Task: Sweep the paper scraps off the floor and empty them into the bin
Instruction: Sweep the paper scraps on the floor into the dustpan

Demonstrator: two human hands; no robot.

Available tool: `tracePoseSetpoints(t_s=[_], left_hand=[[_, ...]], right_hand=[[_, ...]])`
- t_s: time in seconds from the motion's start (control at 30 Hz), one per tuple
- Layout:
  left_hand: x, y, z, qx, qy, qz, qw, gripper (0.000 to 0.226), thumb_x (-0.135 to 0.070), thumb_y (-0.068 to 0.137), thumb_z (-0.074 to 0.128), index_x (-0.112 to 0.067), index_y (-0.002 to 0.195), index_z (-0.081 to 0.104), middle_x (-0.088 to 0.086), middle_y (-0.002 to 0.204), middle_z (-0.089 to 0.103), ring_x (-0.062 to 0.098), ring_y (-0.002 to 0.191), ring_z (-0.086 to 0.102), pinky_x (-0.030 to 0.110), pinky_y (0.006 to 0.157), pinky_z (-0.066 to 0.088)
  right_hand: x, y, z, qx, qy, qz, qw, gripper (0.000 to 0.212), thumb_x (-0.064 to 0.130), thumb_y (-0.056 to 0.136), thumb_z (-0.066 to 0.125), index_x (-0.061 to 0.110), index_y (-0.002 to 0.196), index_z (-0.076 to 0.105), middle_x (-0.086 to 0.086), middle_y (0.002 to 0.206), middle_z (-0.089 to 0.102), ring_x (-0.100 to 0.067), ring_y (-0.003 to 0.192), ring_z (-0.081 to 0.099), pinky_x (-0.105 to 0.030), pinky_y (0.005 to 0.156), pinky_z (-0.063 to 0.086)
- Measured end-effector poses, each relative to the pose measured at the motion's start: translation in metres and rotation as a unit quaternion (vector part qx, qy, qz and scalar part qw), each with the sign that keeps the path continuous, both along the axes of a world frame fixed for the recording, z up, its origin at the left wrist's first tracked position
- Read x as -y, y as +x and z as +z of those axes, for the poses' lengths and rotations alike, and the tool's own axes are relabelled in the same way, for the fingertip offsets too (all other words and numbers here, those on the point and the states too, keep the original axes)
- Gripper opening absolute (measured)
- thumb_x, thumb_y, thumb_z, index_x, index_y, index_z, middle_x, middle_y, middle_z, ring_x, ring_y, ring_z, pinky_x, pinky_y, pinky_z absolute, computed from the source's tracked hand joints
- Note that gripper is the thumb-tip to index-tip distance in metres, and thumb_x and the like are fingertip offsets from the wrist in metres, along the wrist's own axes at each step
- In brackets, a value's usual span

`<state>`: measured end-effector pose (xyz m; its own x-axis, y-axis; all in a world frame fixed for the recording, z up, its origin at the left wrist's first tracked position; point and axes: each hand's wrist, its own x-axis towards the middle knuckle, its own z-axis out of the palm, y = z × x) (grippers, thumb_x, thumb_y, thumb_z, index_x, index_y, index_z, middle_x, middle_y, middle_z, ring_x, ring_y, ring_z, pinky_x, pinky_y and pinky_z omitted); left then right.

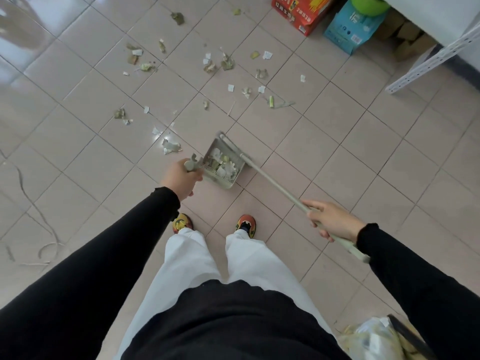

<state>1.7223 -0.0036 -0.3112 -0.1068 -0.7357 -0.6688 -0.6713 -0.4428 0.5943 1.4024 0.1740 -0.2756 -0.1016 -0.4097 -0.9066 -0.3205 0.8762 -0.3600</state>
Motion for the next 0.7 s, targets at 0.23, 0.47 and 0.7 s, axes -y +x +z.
tracePoseSetpoints(t_s=[0.23, 0.47, 0.7], left_hand=[[-0.042, 0.114, 0.013, 0.002, -0.009, 0.041, 0.999, 0.017, -0.022, 0.098, 0.059, -0.027, 0.113, 0.066, 0.006, 0.096, 0.076, 0.017, 0.061, 0.052, 0.031, 0.053, 0.047], [-0.030, 0.218, 0.025, -0.009, -0.008, 0.103, 0.995, 0.013, -0.019, 0.100, 0.058, -0.026, 0.110, 0.065, 0.008, 0.098, 0.076, 0.013, 0.055, 0.048, 0.028, 0.048, 0.042], [0.021, 0.290, 0.021, -0.011, -0.005, 0.108, 0.994, 0.019, -0.024, 0.100, 0.059, -0.017, 0.118, 0.064, 0.011, 0.101, 0.076, 0.016, 0.053, 0.045, 0.026, 0.049, 0.041]], right_hand=[[0.029, 0.068, -0.009, -0.011, -0.023, -0.007, 1.000, 0.051, 0.014, 0.100, 0.045, 0.025, 0.150, 0.038, -0.006, 0.079, 0.050, -0.011, 0.047, 0.041, -0.025, 0.041, 0.037], [0.078, 0.172, -0.028, -0.009, -0.040, -0.022, 0.999, 0.056, 0.009, 0.092, 0.047, 0.022, 0.146, 0.040, -0.007, 0.077, 0.055, -0.014, 0.047, 0.043, -0.025, 0.040, 0.038], [0.156, 0.256, -0.044, -0.016, -0.054, -0.020, 0.998, 0.045, 0.004, 0.098, 0.045, 0.015, 0.141, 0.037, -0.010, 0.092, 0.055, -0.014, 0.054, 0.047, -0.024, 0.040, 0.042]])
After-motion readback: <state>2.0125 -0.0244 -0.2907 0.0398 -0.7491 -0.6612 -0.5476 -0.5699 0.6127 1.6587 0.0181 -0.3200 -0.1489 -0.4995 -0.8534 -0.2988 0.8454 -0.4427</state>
